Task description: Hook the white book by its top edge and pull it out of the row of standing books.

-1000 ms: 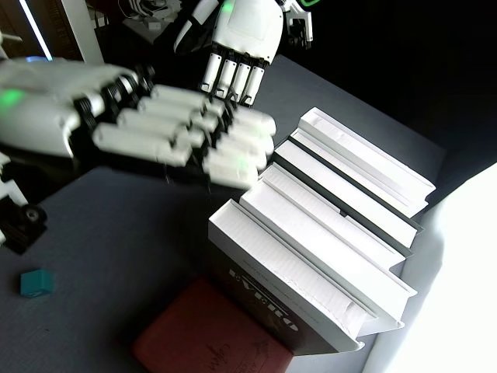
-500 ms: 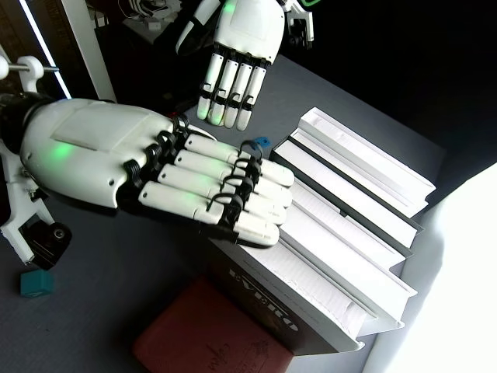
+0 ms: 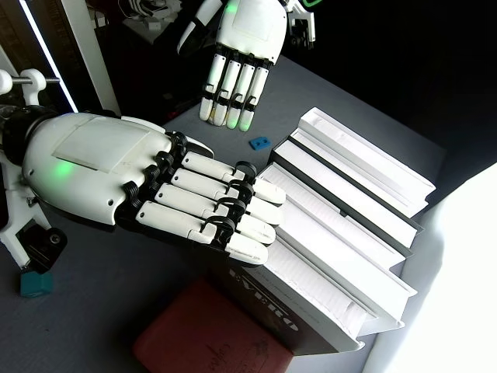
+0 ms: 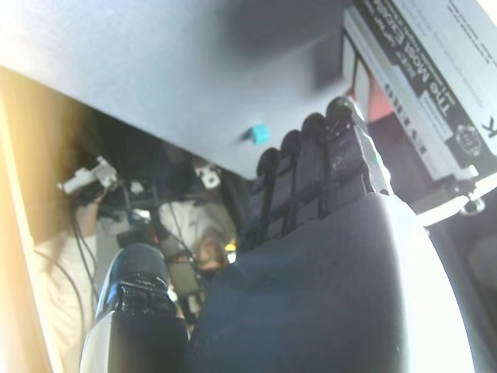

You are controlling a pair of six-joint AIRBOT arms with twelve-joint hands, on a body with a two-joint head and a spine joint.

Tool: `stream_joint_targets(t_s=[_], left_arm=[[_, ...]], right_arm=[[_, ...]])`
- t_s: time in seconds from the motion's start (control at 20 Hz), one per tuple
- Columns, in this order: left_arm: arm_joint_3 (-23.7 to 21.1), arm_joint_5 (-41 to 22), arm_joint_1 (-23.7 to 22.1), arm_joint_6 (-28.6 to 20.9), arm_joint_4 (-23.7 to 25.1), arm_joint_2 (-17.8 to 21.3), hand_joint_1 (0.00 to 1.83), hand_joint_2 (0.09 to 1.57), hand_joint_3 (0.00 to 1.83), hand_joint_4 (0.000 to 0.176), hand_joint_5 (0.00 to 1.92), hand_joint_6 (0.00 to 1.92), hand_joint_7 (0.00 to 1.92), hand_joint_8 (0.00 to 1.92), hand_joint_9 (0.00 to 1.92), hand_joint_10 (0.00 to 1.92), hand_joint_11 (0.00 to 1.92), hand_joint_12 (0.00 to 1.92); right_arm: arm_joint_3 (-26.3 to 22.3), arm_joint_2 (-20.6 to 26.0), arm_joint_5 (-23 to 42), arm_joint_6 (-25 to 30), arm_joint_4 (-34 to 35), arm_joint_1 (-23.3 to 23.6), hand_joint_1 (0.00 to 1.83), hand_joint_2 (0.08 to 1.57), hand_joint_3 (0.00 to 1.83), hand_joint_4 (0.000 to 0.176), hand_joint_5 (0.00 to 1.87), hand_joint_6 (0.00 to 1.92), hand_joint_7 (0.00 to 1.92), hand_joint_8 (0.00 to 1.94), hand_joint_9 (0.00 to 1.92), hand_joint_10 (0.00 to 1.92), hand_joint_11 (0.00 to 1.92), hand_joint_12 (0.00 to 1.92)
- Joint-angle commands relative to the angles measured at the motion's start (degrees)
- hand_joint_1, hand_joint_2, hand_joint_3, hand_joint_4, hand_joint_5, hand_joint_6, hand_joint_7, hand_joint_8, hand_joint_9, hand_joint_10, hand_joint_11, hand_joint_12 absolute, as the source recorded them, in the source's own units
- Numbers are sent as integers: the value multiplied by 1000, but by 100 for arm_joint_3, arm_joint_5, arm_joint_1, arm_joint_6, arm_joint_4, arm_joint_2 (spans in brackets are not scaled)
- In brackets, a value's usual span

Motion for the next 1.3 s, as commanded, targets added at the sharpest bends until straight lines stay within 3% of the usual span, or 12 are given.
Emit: stream_joint_targets(t_s=[0.0, 0.3, 0.7, 1.25], left_arm=[[21, 282, -41, -13, -282, 21, 0, 1144, 4, 0, 0, 0, 0, 0, 0, 0, 0, 0], [33, 272, -53, -13, -302, 21, 0, 1145, 4, 0, 0, 0, 0, 0, 0, 0, 0, 0], [76, 252, -75, -13, -316, 15, 0, 1143, 1, 0, 0, 0, 0, 0, 0, 0, 0, 0], [76, 229, -89, -13, -316, 14, 0, 1148, 2, 0, 0, 0, 0, 0, 0, 0, 0, 0]], right_arm=[[-23, 18, 451, -51, -247, -4, 0, 1152, 0, 0, 0, 0, 0, 0, 0, 0, 0, 0], [-499, 290, 534, -416, -230, -115, 0, 1154, 0, 0, 0, 0, 0, 0, 0, 0, 0, 0], [-1209, 647, 538, -1114, 383, -120, 0, 1150, 0, 0, 2, 1, 0, 0, 0, 0, 0, 0], [-2003, 1040, 730, -1557, 593, -498, 0, 1148, 0, 0, 5, 2, 0, 0, 0, 0, 0, 0]])
